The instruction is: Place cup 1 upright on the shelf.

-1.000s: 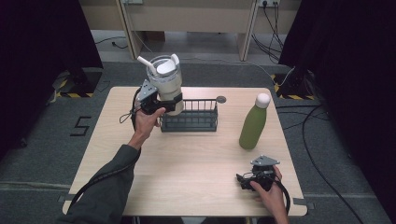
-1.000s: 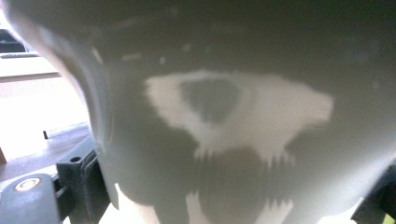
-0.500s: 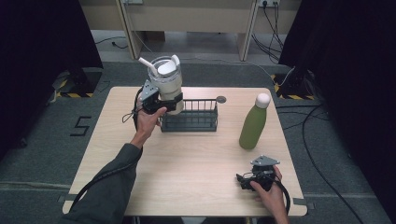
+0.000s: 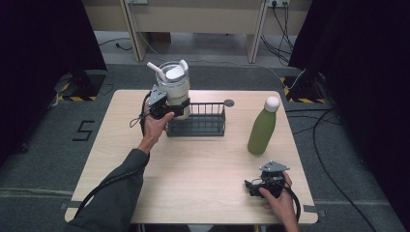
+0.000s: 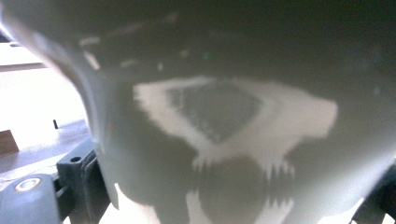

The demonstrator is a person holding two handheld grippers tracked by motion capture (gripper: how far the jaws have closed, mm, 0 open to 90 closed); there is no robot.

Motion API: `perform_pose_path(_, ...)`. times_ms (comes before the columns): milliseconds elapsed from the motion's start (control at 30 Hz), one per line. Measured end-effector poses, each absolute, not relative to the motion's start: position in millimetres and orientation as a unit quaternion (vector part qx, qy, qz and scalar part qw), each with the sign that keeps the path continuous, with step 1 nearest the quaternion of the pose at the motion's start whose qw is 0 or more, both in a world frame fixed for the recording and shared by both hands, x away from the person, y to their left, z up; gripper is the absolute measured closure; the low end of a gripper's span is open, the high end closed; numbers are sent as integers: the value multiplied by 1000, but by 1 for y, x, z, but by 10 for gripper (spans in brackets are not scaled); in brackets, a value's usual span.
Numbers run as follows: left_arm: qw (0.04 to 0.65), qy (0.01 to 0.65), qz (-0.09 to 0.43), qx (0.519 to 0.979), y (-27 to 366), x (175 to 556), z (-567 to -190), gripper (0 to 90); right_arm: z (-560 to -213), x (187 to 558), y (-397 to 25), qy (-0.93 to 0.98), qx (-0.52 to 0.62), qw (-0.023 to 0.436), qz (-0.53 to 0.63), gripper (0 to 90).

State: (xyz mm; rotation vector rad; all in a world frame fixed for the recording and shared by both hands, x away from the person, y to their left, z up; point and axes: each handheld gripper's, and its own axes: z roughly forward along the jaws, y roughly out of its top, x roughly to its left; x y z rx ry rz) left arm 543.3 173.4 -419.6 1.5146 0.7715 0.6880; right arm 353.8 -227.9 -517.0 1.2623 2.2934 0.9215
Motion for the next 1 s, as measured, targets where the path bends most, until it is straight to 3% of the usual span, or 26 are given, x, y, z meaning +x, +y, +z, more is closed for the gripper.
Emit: perform_pose_path(1000,601,356,279,659,172,550,-447,99,-517,354,-228,814,443,183,327,5)
